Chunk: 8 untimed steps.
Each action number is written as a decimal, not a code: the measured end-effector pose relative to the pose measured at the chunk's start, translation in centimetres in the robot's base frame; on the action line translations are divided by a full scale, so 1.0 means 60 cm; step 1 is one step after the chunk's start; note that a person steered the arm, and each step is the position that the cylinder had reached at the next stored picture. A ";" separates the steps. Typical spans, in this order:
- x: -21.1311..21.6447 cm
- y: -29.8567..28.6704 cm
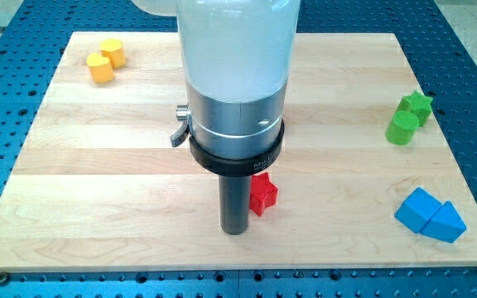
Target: Place the red star diagonally to the red circle
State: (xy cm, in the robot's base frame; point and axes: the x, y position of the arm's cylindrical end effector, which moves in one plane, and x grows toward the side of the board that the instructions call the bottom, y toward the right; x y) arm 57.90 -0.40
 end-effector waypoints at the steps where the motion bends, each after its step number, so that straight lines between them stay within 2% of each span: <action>1: 0.022 0.000; 2: 0.062 0.007; 3: -0.005 0.050; 4: -0.033 0.053; 6: -0.145 0.101; 8: -0.180 0.145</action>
